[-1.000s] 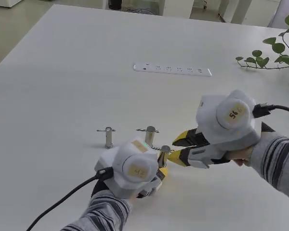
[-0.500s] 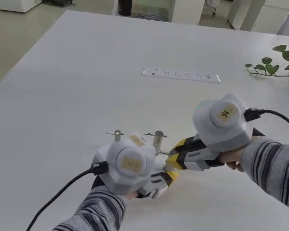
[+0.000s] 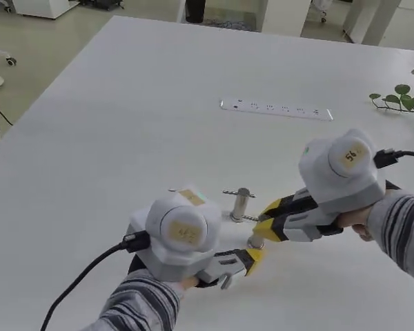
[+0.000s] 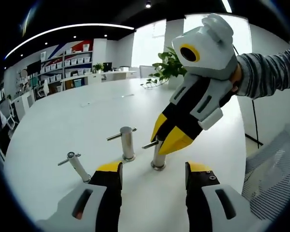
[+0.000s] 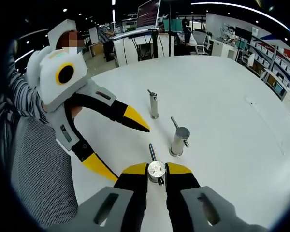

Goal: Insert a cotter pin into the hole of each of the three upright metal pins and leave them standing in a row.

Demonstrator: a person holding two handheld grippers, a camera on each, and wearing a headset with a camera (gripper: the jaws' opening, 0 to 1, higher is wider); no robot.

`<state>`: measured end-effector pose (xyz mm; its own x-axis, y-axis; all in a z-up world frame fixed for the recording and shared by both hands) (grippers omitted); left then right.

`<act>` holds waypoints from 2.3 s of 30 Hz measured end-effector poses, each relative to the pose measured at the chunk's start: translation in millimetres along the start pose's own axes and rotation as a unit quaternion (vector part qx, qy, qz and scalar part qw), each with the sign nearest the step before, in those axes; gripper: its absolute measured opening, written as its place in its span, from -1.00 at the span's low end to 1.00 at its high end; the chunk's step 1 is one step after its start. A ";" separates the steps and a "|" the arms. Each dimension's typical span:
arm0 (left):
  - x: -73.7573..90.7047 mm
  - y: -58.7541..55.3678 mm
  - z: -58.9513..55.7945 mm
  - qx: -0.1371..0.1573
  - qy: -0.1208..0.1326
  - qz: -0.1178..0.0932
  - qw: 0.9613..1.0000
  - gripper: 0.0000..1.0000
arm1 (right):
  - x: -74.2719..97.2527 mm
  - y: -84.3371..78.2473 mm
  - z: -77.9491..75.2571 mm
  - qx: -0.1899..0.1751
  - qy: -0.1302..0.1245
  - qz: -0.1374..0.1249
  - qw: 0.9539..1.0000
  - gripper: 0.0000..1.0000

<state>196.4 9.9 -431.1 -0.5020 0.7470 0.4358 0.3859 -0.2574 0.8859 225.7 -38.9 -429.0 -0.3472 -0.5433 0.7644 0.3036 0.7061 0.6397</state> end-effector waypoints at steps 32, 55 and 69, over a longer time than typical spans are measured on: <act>72.3 1.7 40.3 0.038 0.080 -0.030 0.996 0.43 | 10.0 -14.6 -44.5 0.072 0.002 0.055 0.996 -0.83; 78.5 1.7 51.1 0.033 0.099 -0.039 0.994 0.62 | 9.6 -21.1 -61.2 0.087 0.006 0.073 0.994 -0.83; 75.7 1.4 50.9 0.023 0.104 -0.031 0.994 0.69 | 13.2 -14.8 -61.7 0.104 -0.005 0.060 0.993 -0.75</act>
<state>198.4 97.3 -405.0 -0.6730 0.6164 0.4089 0.3822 -0.1835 0.9057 271.4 -84.5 -423.4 -0.3288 -0.4459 0.8325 0.1545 0.8443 0.5132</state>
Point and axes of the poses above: the centre of the closed fingertips' face, and the gripper's own axes: x roughly backward along the fingers, z roughly to its left, y roughly out of its top, the point moved 2 cm from there along x, roughly backward along the fingers, and after that the axes turned 8 degrees about -y, right-handed, at the moved point
